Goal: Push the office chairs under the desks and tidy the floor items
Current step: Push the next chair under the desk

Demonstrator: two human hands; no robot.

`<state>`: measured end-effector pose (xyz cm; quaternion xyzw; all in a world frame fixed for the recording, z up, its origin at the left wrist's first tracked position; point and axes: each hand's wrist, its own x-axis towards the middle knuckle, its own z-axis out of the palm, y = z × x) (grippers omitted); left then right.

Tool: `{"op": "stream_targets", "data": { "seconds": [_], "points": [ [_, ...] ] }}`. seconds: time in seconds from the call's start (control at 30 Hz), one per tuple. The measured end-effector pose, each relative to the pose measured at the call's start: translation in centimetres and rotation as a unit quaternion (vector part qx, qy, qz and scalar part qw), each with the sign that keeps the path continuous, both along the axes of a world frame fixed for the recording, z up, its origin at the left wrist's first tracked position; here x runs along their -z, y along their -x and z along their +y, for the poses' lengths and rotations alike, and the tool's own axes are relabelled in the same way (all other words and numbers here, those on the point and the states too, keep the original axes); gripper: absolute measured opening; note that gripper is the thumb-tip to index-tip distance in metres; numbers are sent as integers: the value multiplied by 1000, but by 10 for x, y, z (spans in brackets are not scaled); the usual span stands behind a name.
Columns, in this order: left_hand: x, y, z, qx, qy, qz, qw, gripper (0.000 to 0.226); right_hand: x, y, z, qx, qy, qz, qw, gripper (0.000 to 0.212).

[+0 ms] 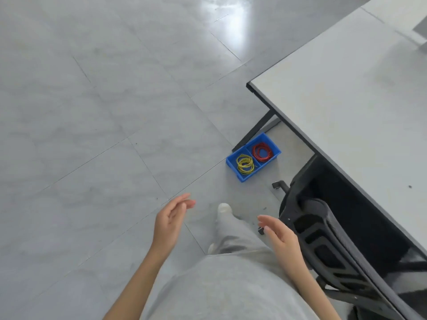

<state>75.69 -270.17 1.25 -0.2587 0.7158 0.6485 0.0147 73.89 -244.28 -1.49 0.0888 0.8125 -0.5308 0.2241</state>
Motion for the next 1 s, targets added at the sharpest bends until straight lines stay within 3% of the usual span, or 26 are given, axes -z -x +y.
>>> {"op": "stream_targets", "data": {
  "seconds": [0.23, 0.43, 0.63, 0.83, 1.0],
  "points": [
    [1, 139, -62, -36, -3, 2, 999, 25, 14, 166, -93, -101, 11, 0, 995, 31],
    [-3, 218, -135, -170, 1, -31, 985, 24, -15, 360, -205, -190, 54, 56, 979, 26],
    [0, 317, -188, -195, 5, -43, 980, 24, -36, 522, -283, -204, 83, 117, 968, 30],
    [17, 513, -258, -65, 4, -30, 997, 27, -5, 638, -313, -101, 58, 88, 989, 32],
    [-7, 707, -289, 109, 17, 4, 994, 30, -5, 693, -298, 63, 34, 35, 997, 38]
  ]
}}
